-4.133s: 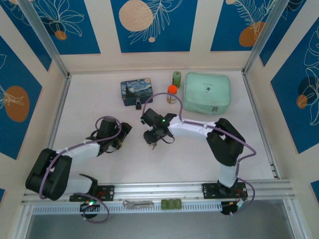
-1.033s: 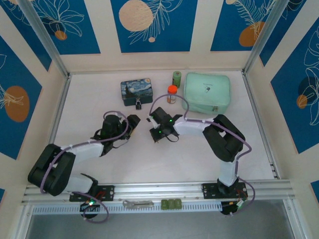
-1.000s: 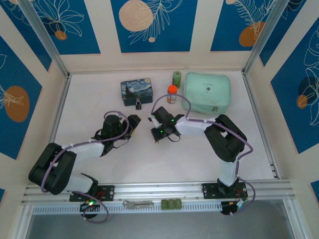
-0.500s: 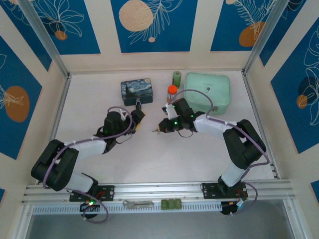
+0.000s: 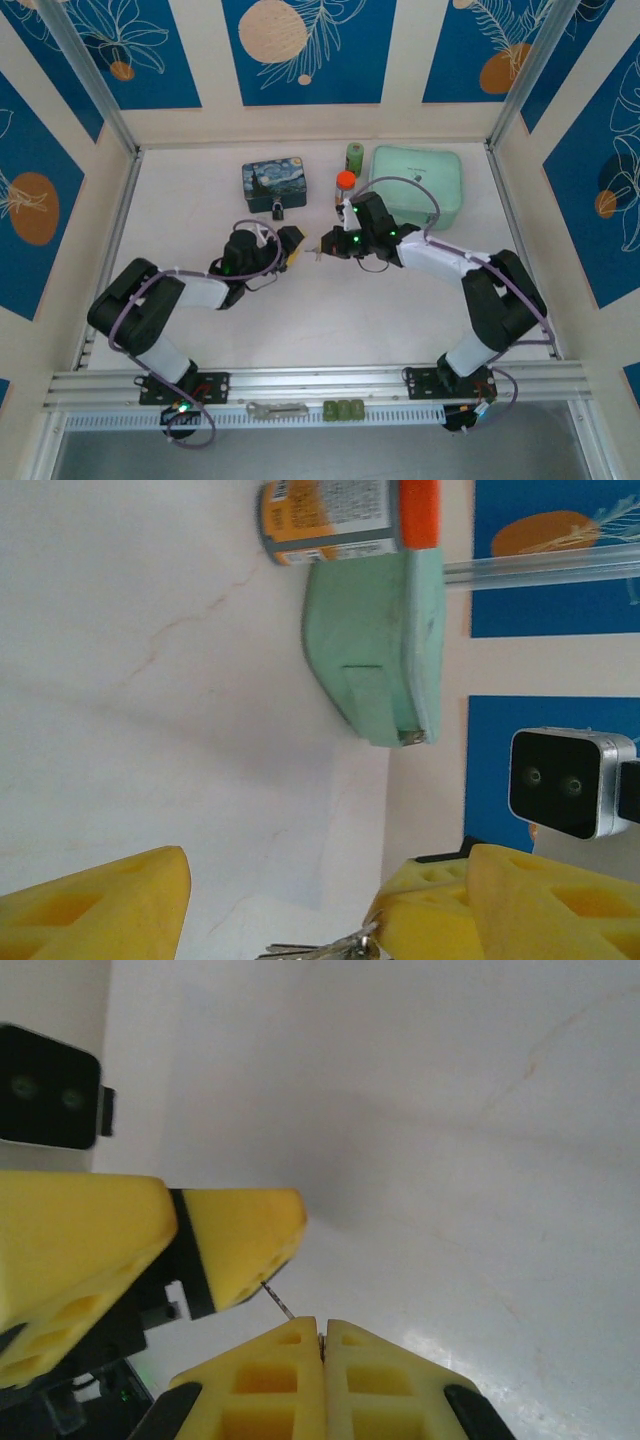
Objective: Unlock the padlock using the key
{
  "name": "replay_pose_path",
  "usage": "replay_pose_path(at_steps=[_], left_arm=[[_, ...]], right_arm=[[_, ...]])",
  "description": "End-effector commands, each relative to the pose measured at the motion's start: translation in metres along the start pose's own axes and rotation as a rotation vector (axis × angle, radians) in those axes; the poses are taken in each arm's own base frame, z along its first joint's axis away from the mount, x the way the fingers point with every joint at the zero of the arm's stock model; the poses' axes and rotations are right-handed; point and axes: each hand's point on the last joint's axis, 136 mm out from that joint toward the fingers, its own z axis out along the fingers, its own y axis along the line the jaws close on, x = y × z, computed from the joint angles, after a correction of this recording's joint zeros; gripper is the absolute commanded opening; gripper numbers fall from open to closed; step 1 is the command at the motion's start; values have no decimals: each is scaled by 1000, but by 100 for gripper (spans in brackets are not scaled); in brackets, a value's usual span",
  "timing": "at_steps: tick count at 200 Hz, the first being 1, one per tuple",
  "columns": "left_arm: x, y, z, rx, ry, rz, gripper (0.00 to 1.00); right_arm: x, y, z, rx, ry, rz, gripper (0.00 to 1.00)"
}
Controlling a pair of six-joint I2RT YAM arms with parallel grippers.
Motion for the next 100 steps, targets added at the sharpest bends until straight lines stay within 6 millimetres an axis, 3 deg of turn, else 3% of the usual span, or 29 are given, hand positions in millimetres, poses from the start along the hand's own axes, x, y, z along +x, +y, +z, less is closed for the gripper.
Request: replay_pose_path(at_steps=[1, 40, 100], left_arm=[[3, -28, 2, 117, 7, 48, 73], [9, -57, 2, 285, 24, 118, 70], [18, -59, 7, 310, 59, 135, 61]], right_arm=[[-8, 5, -7, -17, -56, 51, 0], [-11, 8, -7, -41, -49, 123, 0], [-16, 1, -10, -69, -51, 195, 0]])
